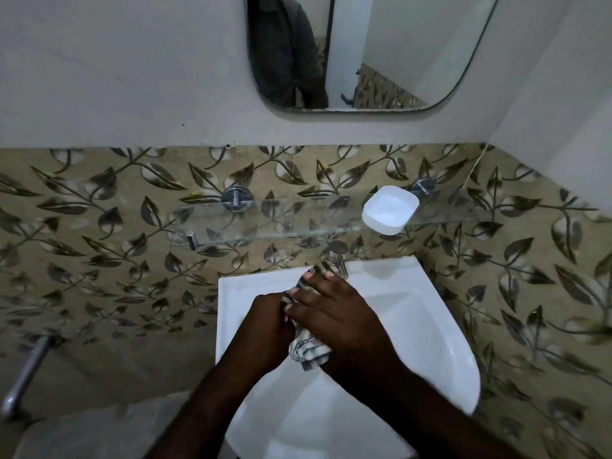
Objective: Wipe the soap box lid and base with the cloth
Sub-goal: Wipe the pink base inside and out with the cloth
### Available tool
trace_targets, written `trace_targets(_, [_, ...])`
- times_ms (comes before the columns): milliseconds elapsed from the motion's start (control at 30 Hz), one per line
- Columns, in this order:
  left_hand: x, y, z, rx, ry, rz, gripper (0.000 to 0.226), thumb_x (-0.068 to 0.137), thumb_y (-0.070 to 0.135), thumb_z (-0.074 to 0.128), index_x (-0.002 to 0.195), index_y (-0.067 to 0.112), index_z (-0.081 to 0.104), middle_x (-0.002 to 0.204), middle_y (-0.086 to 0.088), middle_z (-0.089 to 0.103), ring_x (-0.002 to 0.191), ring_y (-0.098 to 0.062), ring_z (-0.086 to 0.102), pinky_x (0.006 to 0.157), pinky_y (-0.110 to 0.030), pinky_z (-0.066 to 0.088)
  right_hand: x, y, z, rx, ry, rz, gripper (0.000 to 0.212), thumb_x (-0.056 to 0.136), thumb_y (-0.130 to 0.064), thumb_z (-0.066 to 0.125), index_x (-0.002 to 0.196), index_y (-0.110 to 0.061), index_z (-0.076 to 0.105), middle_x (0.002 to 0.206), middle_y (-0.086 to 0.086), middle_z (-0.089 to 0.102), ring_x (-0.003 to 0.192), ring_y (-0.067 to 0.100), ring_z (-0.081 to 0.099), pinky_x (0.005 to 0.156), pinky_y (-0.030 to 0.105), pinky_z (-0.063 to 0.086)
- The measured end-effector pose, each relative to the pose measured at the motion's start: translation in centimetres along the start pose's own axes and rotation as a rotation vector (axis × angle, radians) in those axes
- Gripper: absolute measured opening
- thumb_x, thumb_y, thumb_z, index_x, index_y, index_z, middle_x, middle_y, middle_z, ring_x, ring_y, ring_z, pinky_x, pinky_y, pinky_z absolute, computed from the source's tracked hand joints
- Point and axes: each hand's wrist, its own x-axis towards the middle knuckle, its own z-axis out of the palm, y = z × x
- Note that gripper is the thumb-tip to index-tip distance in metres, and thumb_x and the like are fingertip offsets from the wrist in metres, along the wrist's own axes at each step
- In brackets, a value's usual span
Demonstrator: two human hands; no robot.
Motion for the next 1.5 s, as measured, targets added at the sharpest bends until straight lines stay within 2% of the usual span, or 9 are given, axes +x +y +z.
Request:
trace_targets(167, [-0.6, 0.7, 0.2, 0.060, 0.011, -0.011, 0.019, 0.088, 0.008, 0.060, 0.090, 0.024, 0.069, 0.057, 0.018, 0.057, 0.056, 0.004, 0.053, 0.053, -0.010, 0.035, -0.3, 1.4, -0.1, 0.282, 0.170, 0.521, 0.036, 0.077, -0.001, 0.060, 0.111, -0.004, 0.071, 0.116, 0.001, 0.067, 0.115, 0.026, 0.063, 0.105, 0.029, 0.042])
trace_targets(400, [-0.8, 0.8, -0.3, 0.035, 0.051, 0.022, 0.013, 0.085, 0.007, 0.060, 0.088, 0.012, 0.072, 0.080, 0.002, 0.072, 0.076, -0.009, 0.067, 0.067, -0.028, 0.051, 0.1, 0.2, 0.8, 0.071, 0.090, 0.128, 0.031, 0.073, -0.004, 0.068, 0.104, -0.002, 0.073, 0.114, 0.010, 0.070, 0.114, 0.025, 0.062, 0.104, 0.042, 0.039])
trace_targets(600, [-1.4, 0.5, -0.1, -0.012, 0.051, -0.018, 0.026, 0.088, 0.007, 0.063, 0.103, 0.026, 0.071, 0.066, 0.024, 0.061, 0.061, 0.008, 0.054, 0.055, -0.008, 0.037, 0.7, 0.8, 0.4, 0.760, 0.337, 0.867, 0.045, 0.081, 0.011, 0.067, 0.099, -0.030, 0.071, 0.096, -0.009, 0.074, 0.084, 0.001, 0.067, 0.079, 0.033, 0.054])
trace_targets(700, [-1.2, 0.4, 0.1, -0.028, 0.046, -0.034, 0.025, 0.089, 0.008, 0.062, 0.085, 0.032, 0.065, 0.059, 0.021, 0.058, 0.054, 0.005, 0.050, 0.051, -0.011, 0.033, 0.9, 0.0, 0.1, 0.633, 0.309, 0.780, 0.042, 0.080, 0.005, 0.068, 0.108, -0.026, 0.070, 0.111, -0.012, 0.071, 0.103, 0.001, 0.065, 0.093, 0.027, 0.051])
trace_targets(833, [-1.0, 0.2, 0.1, -0.033, 0.059, -0.031, 0.027, 0.089, 0.005, 0.062, 0.106, 0.022, 0.072, 0.074, 0.022, 0.066, 0.064, 0.008, 0.057, 0.057, -0.007, 0.038, -0.3, 0.4, 0.5, 0.322, 0.220, 0.431, 0.049, 0.072, 0.008, 0.063, 0.116, -0.014, 0.067, 0.122, -0.005, 0.062, 0.117, 0.005, 0.057, 0.108, 0.025, 0.040])
trace_targets(1033, [-1.7, 0.3, 0.7, -0.126, 0.068, -0.023, 0.031, 0.090, 0.008, 0.062, 0.090, 0.039, 0.065, 0.061, 0.020, 0.059, 0.051, 0.000, 0.046, 0.049, -0.011, 0.032, -0.1, 1.3, 0.7, 0.645, 0.312, 0.851, 0.049, 0.081, 0.012, 0.062, 0.107, -0.028, 0.069, 0.104, -0.011, 0.072, 0.096, -0.002, 0.066, 0.090, 0.035, 0.054])
trace_targets(1233, [-1.2, 0.3, 0.4, -0.111, 0.068, -0.017, 0.020, 0.090, 0.009, 0.061, 0.088, 0.027, 0.069, 0.067, 0.021, 0.064, 0.059, 0.003, 0.053, 0.054, -0.011, 0.037, 0.0, 0.7, 0.2, 0.248, 0.202, 0.250, 0.040, 0.078, -0.001, 0.055, 0.116, -0.006, 0.068, 0.120, 0.010, 0.067, 0.120, 0.018, 0.056, 0.110, 0.031, 0.037])
trace_targets(1367, [-1.6, 0.2, 0.7, -0.175, 0.060, -0.053, 0.030, 0.090, 0.012, 0.063, 0.094, 0.042, 0.068, 0.070, 0.018, 0.066, 0.059, 0.001, 0.053, 0.056, -0.014, 0.039, 0.0, 1.7, 0.0, 0.691, 0.291, 0.805, 0.044, 0.079, 0.011, 0.067, 0.104, -0.025, 0.071, 0.101, -0.004, 0.074, 0.097, 0.015, 0.068, 0.090, 0.028, 0.053])
trace_targets(1500, [-1.9, 0.1, 0.9, -0.302, 0.070, -0.073, 0.024, 0.088, 0.019, 0.064, 0.093, 0.042, 0.068, 0.076, 0.010, 0.068, 0.066, -0.010, 0.058, 0.061, -0.028, 0.045, -0.4, 2.3, 0.2, 0.940, 0.287, 1.007, 0.033, 0.083, 0.000, 0.068, 0.109, -0.019, 0.073, 0.093, 0.010, 0.075, 0.083, 0.036, 0.068, 0.082, 0.054, 0.056])
